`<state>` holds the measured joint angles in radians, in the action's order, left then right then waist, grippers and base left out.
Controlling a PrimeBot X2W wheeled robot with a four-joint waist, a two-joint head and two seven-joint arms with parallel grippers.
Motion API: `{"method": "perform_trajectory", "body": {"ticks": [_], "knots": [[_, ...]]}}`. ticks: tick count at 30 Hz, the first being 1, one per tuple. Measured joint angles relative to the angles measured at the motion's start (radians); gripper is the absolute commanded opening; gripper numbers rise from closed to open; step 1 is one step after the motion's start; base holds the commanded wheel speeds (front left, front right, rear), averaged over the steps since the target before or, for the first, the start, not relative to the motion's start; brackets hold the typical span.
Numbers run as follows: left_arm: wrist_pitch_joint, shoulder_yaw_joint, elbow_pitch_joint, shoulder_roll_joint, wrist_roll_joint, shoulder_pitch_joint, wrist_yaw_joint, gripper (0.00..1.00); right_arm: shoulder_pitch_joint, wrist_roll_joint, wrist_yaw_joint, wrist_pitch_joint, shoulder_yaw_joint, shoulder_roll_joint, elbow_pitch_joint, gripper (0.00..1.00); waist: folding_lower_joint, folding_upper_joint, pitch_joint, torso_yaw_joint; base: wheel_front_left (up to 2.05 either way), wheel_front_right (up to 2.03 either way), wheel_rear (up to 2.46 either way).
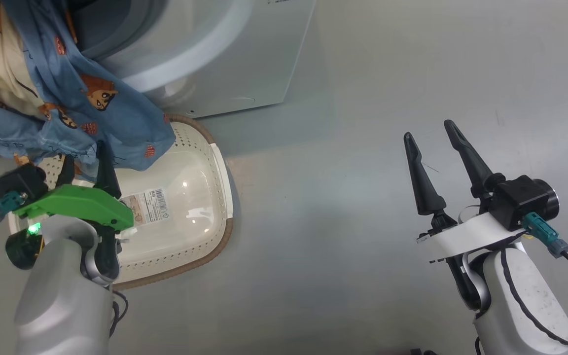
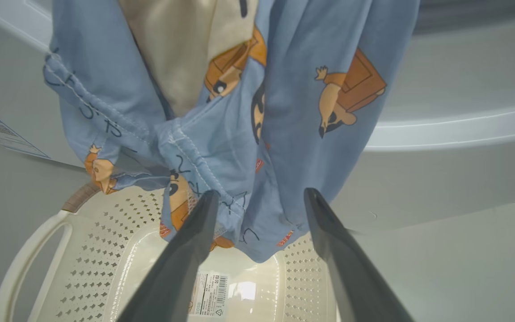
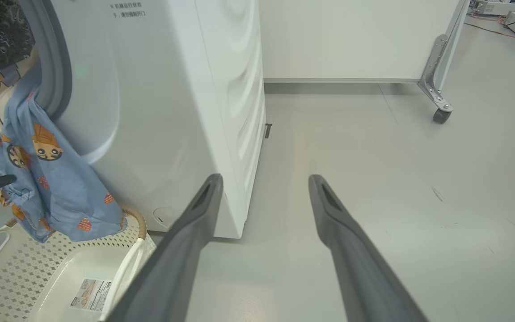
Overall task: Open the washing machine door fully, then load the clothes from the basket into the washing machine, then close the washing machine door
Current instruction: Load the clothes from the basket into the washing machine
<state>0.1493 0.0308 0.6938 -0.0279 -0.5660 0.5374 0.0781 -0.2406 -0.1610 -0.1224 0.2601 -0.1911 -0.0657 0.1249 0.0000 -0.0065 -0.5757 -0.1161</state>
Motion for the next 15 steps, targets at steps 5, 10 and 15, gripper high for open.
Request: {"method": "perform_trajectory", "body": {"ticks": [5, 10, 15], "knots": [[0.0, -0.013, 0.028, 0.0, 0.0, 0.056, -0.009, 1.0, -0.019, 0.006, 0.0, 0.0, -0.01, -0.002, -0.005, 1.0, 0.0, 0.0, -0.033, -0.008, 0.0, 0.0, 0.0], [0.011, -0.041, 0.065, -0.018, 0.0, 0.103, -0.038, 1.0, -0.02, 0.006, 0.0, 0.0, -0.005, -0.009, -0.007, 1.0, 0.0, 0.0, -0.062, -0.016, 0.0, 0.0, 0.0], [0.021, -0.064, 0.1, -0.029, -0.001, 0.136, -0.054, 1.0, -0.02, 0.014, 0.0, 0.0, -0.002, -0.013, -0.009, 1.0, 0.0, 0.0, -0.084, -0.018, 0.0, 0.0, 0.0]]}}
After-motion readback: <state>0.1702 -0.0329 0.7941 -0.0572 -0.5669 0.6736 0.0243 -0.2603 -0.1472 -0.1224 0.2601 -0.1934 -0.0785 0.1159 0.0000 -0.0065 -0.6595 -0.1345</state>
